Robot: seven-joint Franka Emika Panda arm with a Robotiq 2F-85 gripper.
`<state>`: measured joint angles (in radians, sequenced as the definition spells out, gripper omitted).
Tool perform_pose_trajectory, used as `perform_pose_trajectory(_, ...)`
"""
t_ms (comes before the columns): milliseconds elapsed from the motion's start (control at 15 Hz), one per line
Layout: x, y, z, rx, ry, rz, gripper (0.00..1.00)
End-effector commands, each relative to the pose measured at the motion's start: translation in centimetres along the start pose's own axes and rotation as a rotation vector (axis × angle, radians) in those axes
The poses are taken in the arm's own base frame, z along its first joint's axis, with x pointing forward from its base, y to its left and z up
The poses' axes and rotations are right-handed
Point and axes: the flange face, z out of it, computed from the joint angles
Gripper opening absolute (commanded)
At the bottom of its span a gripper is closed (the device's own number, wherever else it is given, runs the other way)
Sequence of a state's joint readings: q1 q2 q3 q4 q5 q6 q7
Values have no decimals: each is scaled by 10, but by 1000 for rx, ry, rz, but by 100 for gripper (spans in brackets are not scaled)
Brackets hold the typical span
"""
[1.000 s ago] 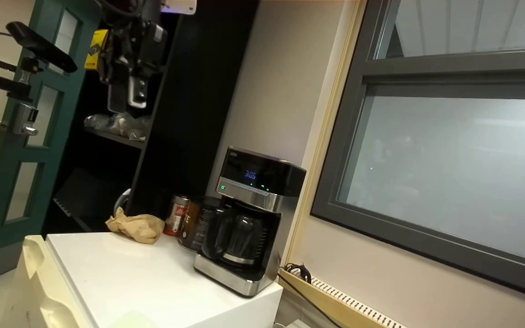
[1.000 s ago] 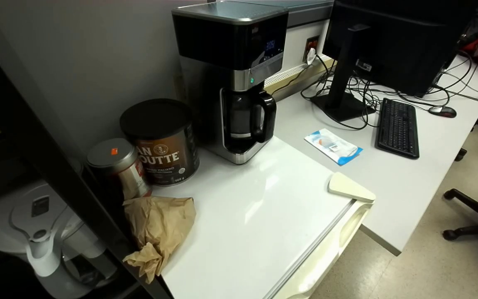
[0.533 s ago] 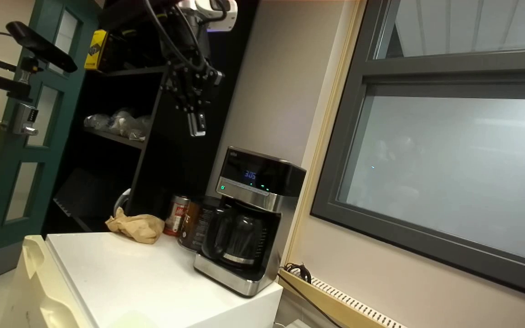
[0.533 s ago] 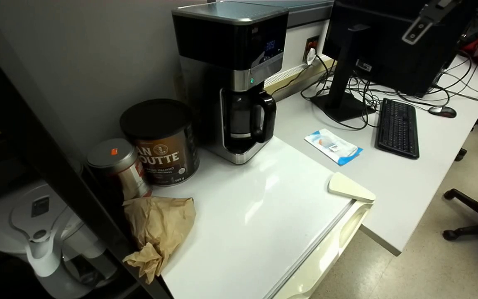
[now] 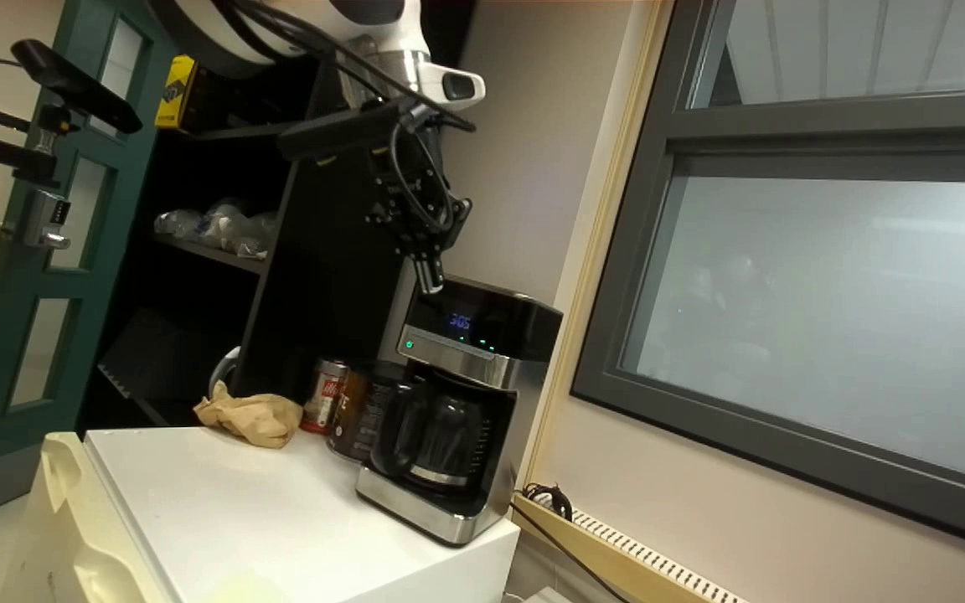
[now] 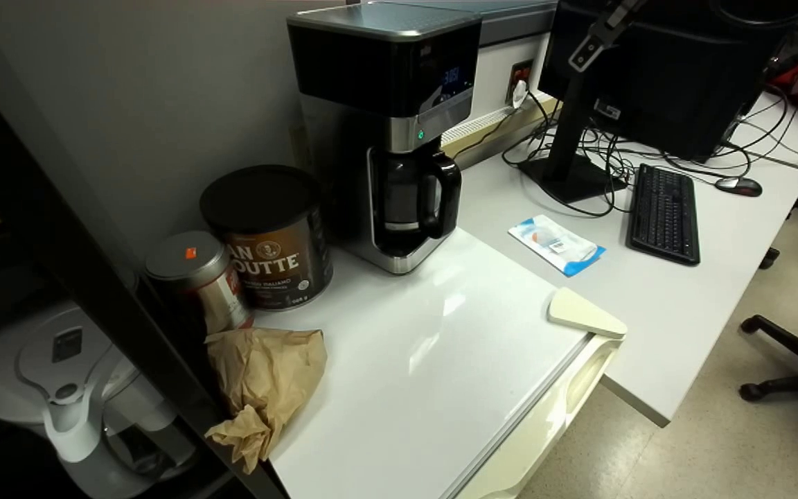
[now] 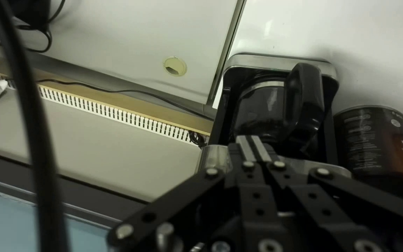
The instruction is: Press a button on the coffee maker
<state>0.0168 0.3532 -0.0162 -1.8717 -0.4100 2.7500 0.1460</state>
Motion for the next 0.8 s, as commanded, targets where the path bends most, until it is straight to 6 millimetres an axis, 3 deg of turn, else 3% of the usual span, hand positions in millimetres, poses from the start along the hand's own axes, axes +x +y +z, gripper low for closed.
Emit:
perform_pose_trajectory(0, 24, 3, 32, 21, 50, -5, 0)
perform_pose_trajectory(733, 59, 6, 101, 66, 67, 30, 0)
